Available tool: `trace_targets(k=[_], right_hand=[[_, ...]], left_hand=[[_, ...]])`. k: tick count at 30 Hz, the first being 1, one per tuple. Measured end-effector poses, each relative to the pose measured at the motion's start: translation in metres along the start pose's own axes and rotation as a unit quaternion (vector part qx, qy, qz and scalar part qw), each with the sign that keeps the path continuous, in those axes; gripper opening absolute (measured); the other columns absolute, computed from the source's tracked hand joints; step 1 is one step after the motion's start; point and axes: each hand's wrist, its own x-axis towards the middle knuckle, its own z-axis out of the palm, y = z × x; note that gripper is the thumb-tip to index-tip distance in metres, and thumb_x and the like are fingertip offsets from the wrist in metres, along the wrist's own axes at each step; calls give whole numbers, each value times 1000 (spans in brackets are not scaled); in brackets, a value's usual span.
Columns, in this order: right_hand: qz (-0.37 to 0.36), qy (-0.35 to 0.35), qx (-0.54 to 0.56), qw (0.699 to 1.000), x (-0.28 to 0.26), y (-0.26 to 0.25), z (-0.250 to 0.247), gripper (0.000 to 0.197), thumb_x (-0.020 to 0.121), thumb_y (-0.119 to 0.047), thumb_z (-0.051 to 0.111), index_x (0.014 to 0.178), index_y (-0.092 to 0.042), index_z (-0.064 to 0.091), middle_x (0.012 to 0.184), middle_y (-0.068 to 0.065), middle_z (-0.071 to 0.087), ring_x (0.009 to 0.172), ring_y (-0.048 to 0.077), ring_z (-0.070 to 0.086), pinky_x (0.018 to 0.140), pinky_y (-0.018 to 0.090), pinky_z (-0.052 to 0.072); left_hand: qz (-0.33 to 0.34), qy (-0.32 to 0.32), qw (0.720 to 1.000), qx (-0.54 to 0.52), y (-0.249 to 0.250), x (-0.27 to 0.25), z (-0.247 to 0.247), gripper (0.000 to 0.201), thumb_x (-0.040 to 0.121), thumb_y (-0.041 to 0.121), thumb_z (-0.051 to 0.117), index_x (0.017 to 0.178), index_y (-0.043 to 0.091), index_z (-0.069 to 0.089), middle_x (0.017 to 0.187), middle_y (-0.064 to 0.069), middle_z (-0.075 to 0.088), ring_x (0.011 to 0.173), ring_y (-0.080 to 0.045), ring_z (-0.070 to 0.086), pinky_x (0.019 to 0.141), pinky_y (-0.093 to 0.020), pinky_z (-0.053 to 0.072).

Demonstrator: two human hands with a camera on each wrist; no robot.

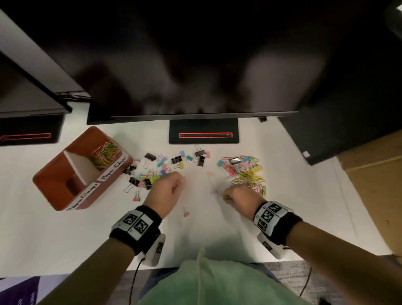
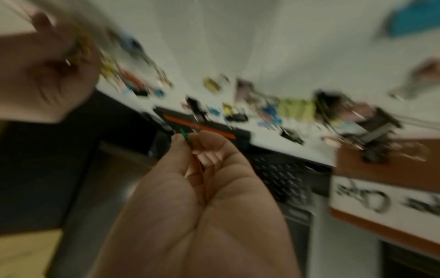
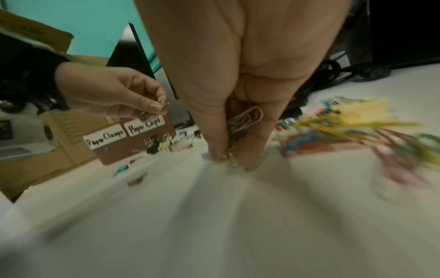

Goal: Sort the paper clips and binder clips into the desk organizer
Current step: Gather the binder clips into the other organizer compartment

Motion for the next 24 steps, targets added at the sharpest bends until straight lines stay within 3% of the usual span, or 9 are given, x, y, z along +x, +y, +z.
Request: trace_targets(k=[2, 6, 9, 11, 14, 18, 20, 22, 24], right_hand=[[-22, 25, 21, 999, 9, -24, -19, 19, 91, -17, 49, 99, -10, 65, 104, 11, 64, 96, 29, 60, 85, 34, 48], [-109, 87, 55, 989, 51, -109, -62, 19, 91, -15, 49, 102, -10, 64, 105, 11, 64, 97, 25, 58, 86, 32, 45], [-159, 121, 54, 978, 101, -185, -84, 16, 89, -14, 52, 97, -9, 65, 100, 12, 64, 92, 28, 60, 86, 38, 49], [-164, 130, 53, 976, 138, -229, -90, 11, 86, -13, 54, 89, -10, 64, 95, 11, 64, 88, 28, 59, 84, 41, 50], [-136, 107, 49, 984, 181, -274, -87, 15, 86, -15, 57, 99, -11, 61, 101, 12, 64, 94, 29, 60, 86, 40, 50], [-132, 104, 123, 978, 195, -280, -78, 42, 84, -22, 64, 123, -13, 52, 117, 12, 64, 105, 24, 61, 96, 35, 48], [-160, 143, 170, 962, 187, -264, -74, 37, 86, -22, 61, 121, -13, 54, 117, 8, 63, 103, 18, 61, 95, 30, 48], [-173, 210, 171, 947, 174, -238, -68, 24, 88, -23, 59, 110, -14, 59, 109, 3, 62, 94, 13, 58, 88, 26, 49], [-150, 250, 137, 947, 162, -209, -54, 20, 88, -26, 59, 104, -15, 60, 103, 2, 60, 91, 13, 53, 86, 31, 48]], left_hand=[[-21, 69, 997, -9, -16, 0, -40, 9, 83, 6, 63, 81, 14, 59, 68, 7, 60, 60, 0, 57, 58, -11, 45], [-71, 167, 983, 27, -48, 0, -121, 7, 85, 12, 63, 85, 15, 56, 75, 5, 61, 66, -7, 58, 64, -23, 51], [-120, 176, 975, 63, -70, 7, -162, 7, 85, 16, 62, 91, 13, 60, 84, 4, 62, 74, -9, 57, 70, -18, 46], [-153, 167, 972, 59, -89, 16, -176, 6, 83, 17, 66, 87, 16, 62, 81, 6, 61, 79, -12, 58, 78, -23, 46], [-192, 136, 972, 28, -114, 24, -187, 12, 82, 18, 67, 94, 15, 65, 92, 3, 66, 89, -14, 60, 88, -26, 45], [-92, 185, 976, 63, -113, 9, -194, 22, 86, 9, 59, 107, 15, 63, 111, -2, 62, 98, -15, 59, 93, -29, 47], [-15, 182, 982, 52, -104, -8, -187, 21, 87, 12, 57, 108, 16, 62, 106, 5, 57, 90, -8, 58, 82, -15, 46], [41, 123, 991, 25, -98, -25, -167, 22, 88, 15, 58, 110, 17, 60, 105, 9, 54, 87, -3, 56, 78, -14, 47], [55, 33, 998, 23, -101, -33, -140, 31, 89, 21, 58, 120, 20, 55, 122, 4, 52, 107, -7, 52, 97, -26, 45]])
